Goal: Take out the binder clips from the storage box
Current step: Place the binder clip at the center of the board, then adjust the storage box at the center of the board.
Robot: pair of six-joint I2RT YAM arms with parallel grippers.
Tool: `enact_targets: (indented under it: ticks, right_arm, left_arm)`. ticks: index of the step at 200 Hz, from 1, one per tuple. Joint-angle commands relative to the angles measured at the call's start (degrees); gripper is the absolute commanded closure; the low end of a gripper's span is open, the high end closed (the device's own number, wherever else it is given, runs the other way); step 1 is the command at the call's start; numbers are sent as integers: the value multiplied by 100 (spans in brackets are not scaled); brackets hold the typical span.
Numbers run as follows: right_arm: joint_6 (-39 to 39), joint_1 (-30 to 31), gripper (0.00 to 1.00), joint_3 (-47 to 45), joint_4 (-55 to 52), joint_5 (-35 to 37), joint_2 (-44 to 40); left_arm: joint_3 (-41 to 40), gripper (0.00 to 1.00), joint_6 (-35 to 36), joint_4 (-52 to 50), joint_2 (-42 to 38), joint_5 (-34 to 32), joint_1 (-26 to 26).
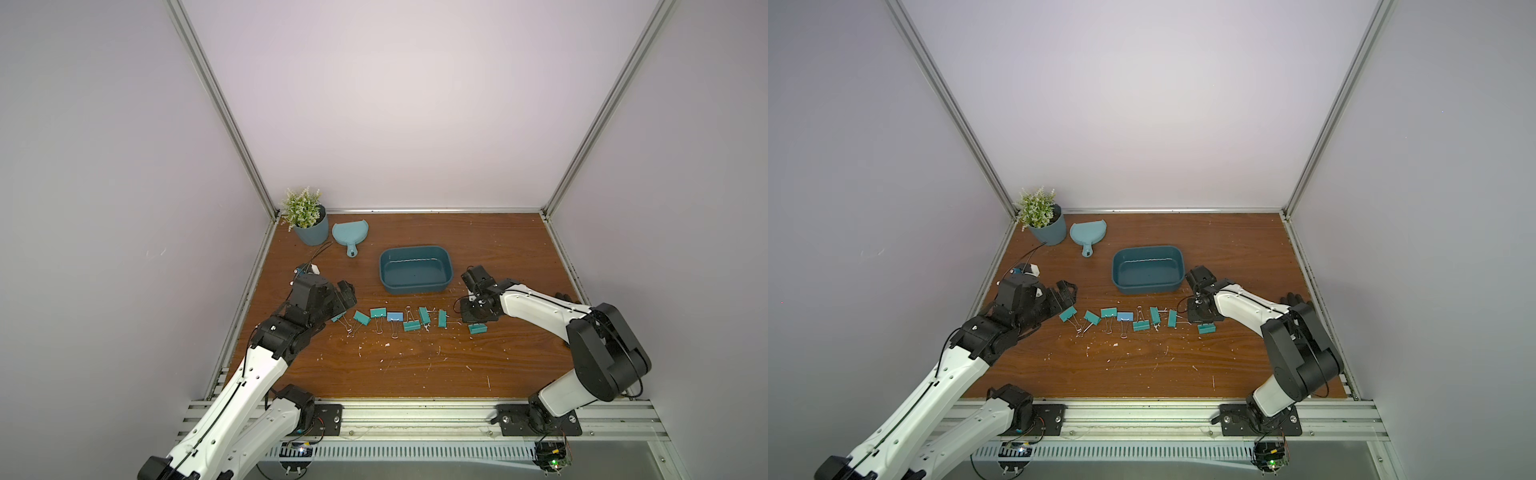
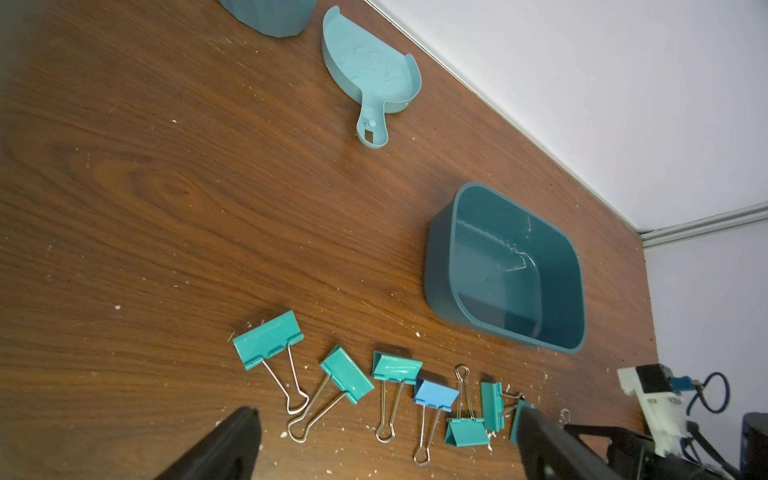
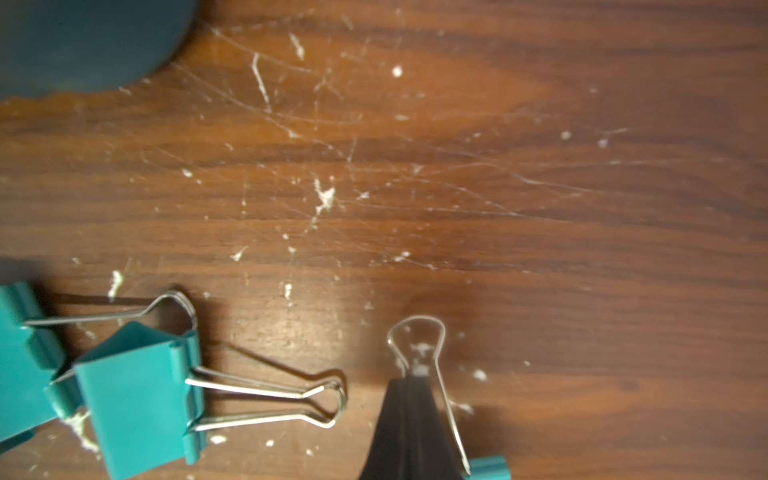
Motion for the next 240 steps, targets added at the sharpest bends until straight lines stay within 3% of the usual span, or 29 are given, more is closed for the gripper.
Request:
enact_targets:
  ticks: [1,15,30,164,213,240]
  right_arm:
    - [55,94,77,216,138,-109,126]
    - [64,128,46,326,98,-58,131]
    - [47,140,33,448,94,62,64]
    - [-195,73,38,2347,-199,323,919]
    - [-138,15,26,2332,-135,538,744]
    - [-95,-43,11,2120,-33,756,476]
  left_arm:
    - [75,0,104,-43,64,-87,23]
    - [74,0,137,17,145,-106,23]
    - [92,0,191,106,280,-123,23]
    - [470,1,682,696,1531,-391,73]
    - [621,1,792,695,1732,-1187,93]
    - [629,1,811,806,1781,-1706,145]
